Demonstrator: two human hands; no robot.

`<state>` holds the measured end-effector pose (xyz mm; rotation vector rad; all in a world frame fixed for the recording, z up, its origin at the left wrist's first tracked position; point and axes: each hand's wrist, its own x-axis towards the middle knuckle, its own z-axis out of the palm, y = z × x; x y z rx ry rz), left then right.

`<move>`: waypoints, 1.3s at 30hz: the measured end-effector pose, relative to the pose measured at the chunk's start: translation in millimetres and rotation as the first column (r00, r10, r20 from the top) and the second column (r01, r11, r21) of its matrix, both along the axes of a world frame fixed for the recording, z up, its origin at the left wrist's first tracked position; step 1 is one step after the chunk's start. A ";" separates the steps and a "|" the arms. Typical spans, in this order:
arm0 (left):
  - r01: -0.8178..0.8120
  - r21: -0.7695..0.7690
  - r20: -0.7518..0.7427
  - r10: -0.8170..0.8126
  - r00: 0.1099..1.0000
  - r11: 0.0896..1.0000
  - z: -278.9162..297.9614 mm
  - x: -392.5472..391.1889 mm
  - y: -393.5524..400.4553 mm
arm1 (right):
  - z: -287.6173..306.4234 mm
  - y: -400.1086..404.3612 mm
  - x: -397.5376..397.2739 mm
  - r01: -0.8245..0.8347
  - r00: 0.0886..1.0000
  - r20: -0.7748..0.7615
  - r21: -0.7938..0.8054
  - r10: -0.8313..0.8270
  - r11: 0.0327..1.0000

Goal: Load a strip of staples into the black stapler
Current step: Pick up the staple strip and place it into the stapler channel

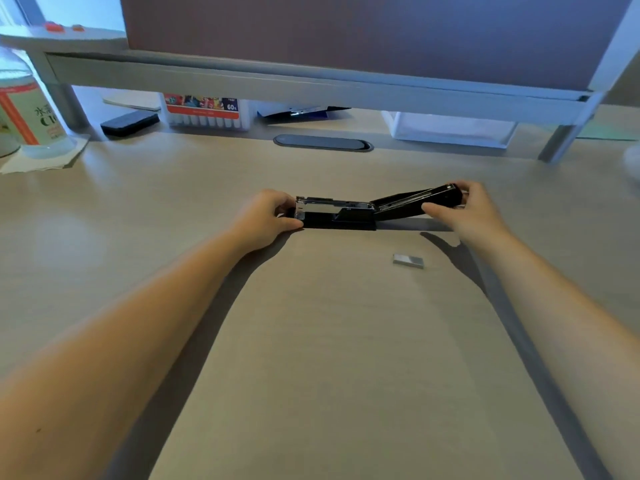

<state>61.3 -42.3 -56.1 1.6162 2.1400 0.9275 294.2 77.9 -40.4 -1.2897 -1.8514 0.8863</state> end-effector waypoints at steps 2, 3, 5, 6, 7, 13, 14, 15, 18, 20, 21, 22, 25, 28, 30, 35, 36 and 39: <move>-0.013 0.011 -0.006 0.013 1.000 1.000 0.3 1.4 -1.0 | -2.8 -13.3 4.3 0.025 0.999 -0.028 0.007 -0.025 1.000; -0.015 0.017 -0.011 0.015 1.000 1.000 0.4 1.3 -0.7 | -4.4 -21.2 7.4 0.020 1.000 -0.014 0.024 -0.019 1.000; -0.014 0.029 -0.025 0.014 1.000 0.999 -1.0 -0.5 0.8 | -8.3 -35.9 15.0 -0.018 1.000 0.015 0.040 0.017 0.999; -0.015 0.032 -0.031 0.016 0.999 0.999 -1.8 -1.0 1.2 | -10.0 -41.3 18.7 -0.026 1.000 0.012 0.039 0.026 0.999; -0.017 0.030 -0.035 0.018 0.999 0.999 -2.6 -1.1 1.5 | -11.8 -46.0 21.4 -0.024 1.000 0.002 0.040 0.024 0.999; -0.045 0.034 -0.042 0.047 0.998 0.998 -4.7 0.6 2.0 | -21.8 -61.6 18.8 -0.098 0.990 0.108 0.063 0.090 0.993; -0.048 0.030 -0.041 0.049 0.998 0.998 -5.3 0.9 1.9 | -22.5 -62.8 18.0 -0.138 0.975 0.188 0.097 0.118 0.986; -0.049 0.030 -0.041 0.050 0.998 0.998 -5.4 1.3 1.7 | -23.2 -63.2 17.3 -0.180 0.952 0.273 0.140 0.137 0.974; -0.056 0.026 -0.037 0.057 0.998 0.998 -4.5 3.4 0.3 | -23.1 -62.9 15.0 -0.239 0.916 0.374 0.214 0.146 0.947; -0.058 0.023 -0.034 0.058 0.998 0.998 -3.2 4.6 -0.6 | -20.9 -63.4 13.2 -0.247 0.920 0.360 0.230 0.153 0.941; -0.054 0.023 -0.035 0.055 0.998 0.998 -2.5 5.4 -1.3 | -20.1 -63.7 12.1 -0.255 0.922 0.351 0.232 0.164 0.939; -0.049 0.022 -0.038 0.050 0.998 0.999 -2.1 5.8 -1.8 | -19.3 -63.9 10.6 -0.266 0.925 0.336 0.234 0.179 0.935; -0.019 0.018 -0.049 0.020 0.999 1.000 -0.2 6.6 -3.0 | -15.1 -62.6 2.2 -0.282 0.940 0.264 0.247 0.216 0.927; 0.002 0.010 -0.035 -0.001 0.999 1.000 2.1 5.5 -2.8 | -4.6 -57.2 -16.3 -0.282 0.956 0.157 0.239 0.249 0.929; 0.017 0.000 -0.017 -0.017 1.000 1.000 3.1 3.4 -1.7 | 2.6 -52.2 -32.1 -0.295 0.954 0.127 0.254 0.271 0.921; 0.057 -0.022 -0.004 -0.057 0.998 0.998 4.6 -4.9 3.7 | 14.4 -41.2 -71.8 -0.359 0.931 0.195 0.324 0.310 0.875; 0.062 -0.016 0.002 -0.062 0.998 0.998 4.4 -6.3 4.7 | 14.6 -39.7 -78.9 -0.372 0.925 0.211 0.321 0.317 0.871; 0.071 0.002 -0.036 -0.070 0.997 0.998 2.4 -9.2 6.4 | 10.6 -35.5 -95.5 -0.414 0.903 0.263 0.313 0.341 0.855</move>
